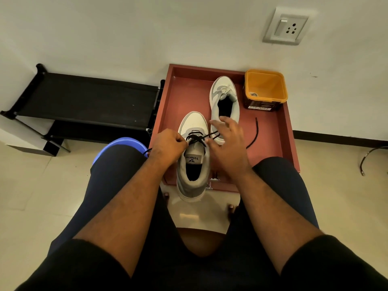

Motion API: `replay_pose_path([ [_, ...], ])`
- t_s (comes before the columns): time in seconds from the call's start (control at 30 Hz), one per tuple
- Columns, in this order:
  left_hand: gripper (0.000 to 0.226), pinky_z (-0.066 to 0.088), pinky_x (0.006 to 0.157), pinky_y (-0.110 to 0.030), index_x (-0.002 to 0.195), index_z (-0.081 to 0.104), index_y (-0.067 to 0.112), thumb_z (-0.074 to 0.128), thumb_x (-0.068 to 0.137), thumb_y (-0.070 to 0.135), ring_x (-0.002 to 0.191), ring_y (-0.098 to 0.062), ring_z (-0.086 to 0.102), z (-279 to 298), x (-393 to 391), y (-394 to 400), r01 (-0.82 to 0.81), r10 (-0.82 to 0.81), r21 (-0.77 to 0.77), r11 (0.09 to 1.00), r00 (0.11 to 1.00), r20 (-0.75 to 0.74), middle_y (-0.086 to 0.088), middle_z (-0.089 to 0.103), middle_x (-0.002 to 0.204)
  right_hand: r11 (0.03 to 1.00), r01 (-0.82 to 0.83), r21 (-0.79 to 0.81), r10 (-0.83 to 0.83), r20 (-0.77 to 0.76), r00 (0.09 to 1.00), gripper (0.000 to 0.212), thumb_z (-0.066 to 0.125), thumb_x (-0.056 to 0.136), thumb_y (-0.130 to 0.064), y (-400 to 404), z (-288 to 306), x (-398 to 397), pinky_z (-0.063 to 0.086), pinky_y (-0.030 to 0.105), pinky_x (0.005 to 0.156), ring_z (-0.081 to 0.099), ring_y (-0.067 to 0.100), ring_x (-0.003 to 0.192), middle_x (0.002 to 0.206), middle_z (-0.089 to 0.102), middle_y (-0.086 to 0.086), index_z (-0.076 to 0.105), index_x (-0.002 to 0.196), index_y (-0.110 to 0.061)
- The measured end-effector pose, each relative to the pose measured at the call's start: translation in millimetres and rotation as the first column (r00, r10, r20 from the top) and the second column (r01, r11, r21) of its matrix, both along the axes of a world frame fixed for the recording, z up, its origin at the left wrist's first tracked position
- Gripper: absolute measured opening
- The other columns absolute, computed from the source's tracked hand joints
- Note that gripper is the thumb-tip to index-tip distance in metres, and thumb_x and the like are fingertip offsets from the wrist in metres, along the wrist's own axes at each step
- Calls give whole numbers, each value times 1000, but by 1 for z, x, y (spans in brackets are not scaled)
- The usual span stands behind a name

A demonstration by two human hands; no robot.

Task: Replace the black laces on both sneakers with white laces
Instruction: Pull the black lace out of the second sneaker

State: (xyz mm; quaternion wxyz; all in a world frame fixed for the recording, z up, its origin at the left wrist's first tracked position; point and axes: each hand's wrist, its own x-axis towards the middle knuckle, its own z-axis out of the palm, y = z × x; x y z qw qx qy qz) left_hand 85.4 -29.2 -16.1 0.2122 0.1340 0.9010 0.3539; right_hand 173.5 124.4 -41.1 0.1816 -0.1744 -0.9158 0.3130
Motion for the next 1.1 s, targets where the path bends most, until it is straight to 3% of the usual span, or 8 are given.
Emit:
replay_pose_path([
  [0.17,17,45,56,-21,75,72,9,63,89,13,59,-13,57,-1,1,-2,51,-51,12,999,998,-24,-1,61,62,927,-161,339,132,109,985,13,67,84,-25,-29,-12,-7,32,50,101,39,30,132,137,54,2,74,94,-22],
  [0.33,26,43,53,-19,63,65,19,65,88,13,57,-10,54,-1,-2,-4,26,-26,17,1000,999,-20,2,61,62,984,171,49,-168,-57,984,10,60,91,-20,0,-8,-3,36,37,97,45,21,120,127,56,2,67,95,-15],
  [0.47,13,45,56,-22,79,74,12,65,89,13,58,-10,56,-3,-2,-2,27,-27,23,999,1000,-9,1,63,65,868,469,-165,-485,-80,871,16,60,91,-17,22,2,5,30,24,94,47,23,120,126,54,6,64,106,-13],
  [0.63,13,49,60,-22,86,75,9,63,90,12,64,-12,62,-3,-2,-1,57,-56,29,998,998,-25,0,66,69,958,-84,275,71,56,996,29,66,85,-25,-16,-7,-5,30,47,107,33,32,136,143,44,8,65,115,-23],
  [0.73,12,54,68,-24,89,75,10,63,90,13,72,-14,66,-4,-2,-2,73,-72,27,997,997,-34,-2,69,76,930,-164,329,116,162,980,15,64,87,-27,-35,-19,-7,26,58,109,27,35,141,145,44,7,70,101,-25],
  [0.93,13,59,67,-37,81,75,10,65,88,14,72,-26,67,-5,-4,-3,28,-28,28,999,999,-26,-5,68,69,975,222,5,-221,-65,973,10,61,90,-19,7,-6,-3,37,44,104,43,27,127,134,52,6,69,93,-14],
  [1.03,13,55,64,-30,81,76,10,66,88,15,69,-20,65,-5,-4,-3,34,-33,16,999,998,-45,-2,67,68,790,543,-286,-591,-116,798,12,60,92,-16,38,1,4,43,48,101,50,25,117,125,54,9,67,99,-10],
  [1.1,13,55,65,-30,79,75,11,66,87,15,70,-19,65,-5,-4,-2,34,-33,20,999,998,-49,-2,67,69,774,576,-261,-616,-104,781,24,60,92,-19,42,5,6,37,47,108,46,25,124,132,50,10,63,114,-11],
])
